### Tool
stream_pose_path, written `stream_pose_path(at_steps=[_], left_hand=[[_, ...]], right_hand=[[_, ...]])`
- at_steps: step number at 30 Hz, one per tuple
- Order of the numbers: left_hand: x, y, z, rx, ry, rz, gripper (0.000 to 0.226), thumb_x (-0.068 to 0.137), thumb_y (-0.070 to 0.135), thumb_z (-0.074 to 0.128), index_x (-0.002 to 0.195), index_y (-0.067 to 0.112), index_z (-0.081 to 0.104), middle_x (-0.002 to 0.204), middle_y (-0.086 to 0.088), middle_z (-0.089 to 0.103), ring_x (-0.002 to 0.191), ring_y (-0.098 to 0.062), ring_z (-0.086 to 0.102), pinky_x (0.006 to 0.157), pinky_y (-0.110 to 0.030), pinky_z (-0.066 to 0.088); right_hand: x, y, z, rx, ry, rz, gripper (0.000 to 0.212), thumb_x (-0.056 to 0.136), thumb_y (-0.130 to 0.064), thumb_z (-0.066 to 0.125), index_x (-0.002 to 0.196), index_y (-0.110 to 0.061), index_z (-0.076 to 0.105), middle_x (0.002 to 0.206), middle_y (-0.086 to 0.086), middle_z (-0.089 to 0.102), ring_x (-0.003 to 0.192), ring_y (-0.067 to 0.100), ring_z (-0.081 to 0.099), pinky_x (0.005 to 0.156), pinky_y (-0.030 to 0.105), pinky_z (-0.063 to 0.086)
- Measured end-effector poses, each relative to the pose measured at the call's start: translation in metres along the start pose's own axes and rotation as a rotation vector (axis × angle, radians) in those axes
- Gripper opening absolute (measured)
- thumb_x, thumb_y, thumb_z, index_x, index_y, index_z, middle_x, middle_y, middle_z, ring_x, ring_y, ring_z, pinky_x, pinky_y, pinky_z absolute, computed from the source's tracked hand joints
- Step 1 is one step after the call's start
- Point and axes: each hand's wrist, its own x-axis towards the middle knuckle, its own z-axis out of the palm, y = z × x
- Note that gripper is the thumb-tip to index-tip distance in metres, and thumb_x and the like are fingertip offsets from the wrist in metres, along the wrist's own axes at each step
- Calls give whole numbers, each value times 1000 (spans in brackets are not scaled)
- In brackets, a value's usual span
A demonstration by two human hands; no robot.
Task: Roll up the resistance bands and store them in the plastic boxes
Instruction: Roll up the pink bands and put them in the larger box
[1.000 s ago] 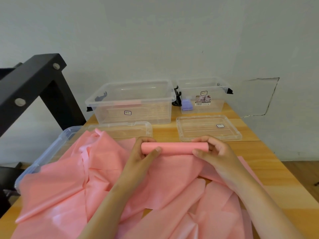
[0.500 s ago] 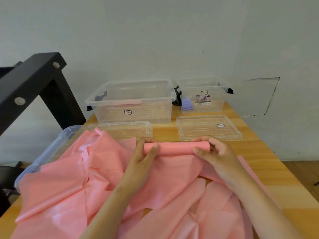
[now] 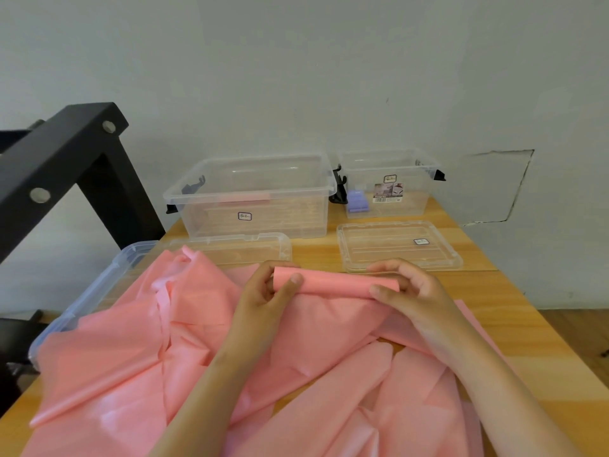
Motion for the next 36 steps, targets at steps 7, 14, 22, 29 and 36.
stream_pose_path(at_steps=[7, 14, 22, 29, 36], left_hand=[[1, -4, 0, -85, -17, -26, 13, 96, 16, 50, 98, 8, 60, 55, 17, 48, 45, 4, 40, 41, -9, 31], [2, -7, 0, -123, -22, -85, 20, 96, 21, 50, 79, 15, 58, 70, 14, 55, 68, -1, 50, 61, -13, 41], [3, -8, -3, -80, -13, -3, 9, 92, 16, 57, 93, 9, 63, 75, 5, 61, 68, -5, 54, 59, -17, 44], [2, -9, 1, -122, -40, 3, 8, 94, 13, 53, 96, 7, 59, 59, 19, 53, 48, 6, 45, 46, -7, 35], [3, -11, -2, -66, -80, 10, 8, 93, 12, 56, 98, 7, 60, 86, 2, 60, 72, 0, 55, 64, -11, 43]], right_hand=[[1, -2, 0, 16, 71, -8, 20, 77, -7, 72, 95, -16, 71, 84, -11, 73, 77, 1, 65, 65, 11, 48], [0, -2, 0, -25, 32, -107, 31, 74, 9, 72, 88, -18, 71, 91, -5, 73, 86, 6, 67, 72, 14, 49], [0, -1, 0, 1, 7, -6, 17, 78, -13, 76, 92, -21, 70, 85, -10, 72, 79, 2, 64, 69, 13, 46], [1, 0, -1, 7, 61, -42, 19, 79, -3, 71, 93, -15, 69, 81, -11, 71, 76, 1, 63, 67, 12, 47], [0, 1, -1, 11, 16, -125, 33, 76, 13, 68, 87, -18, 67, 101, 2, 71, 94, 10, 65, 79, 17, 49]])
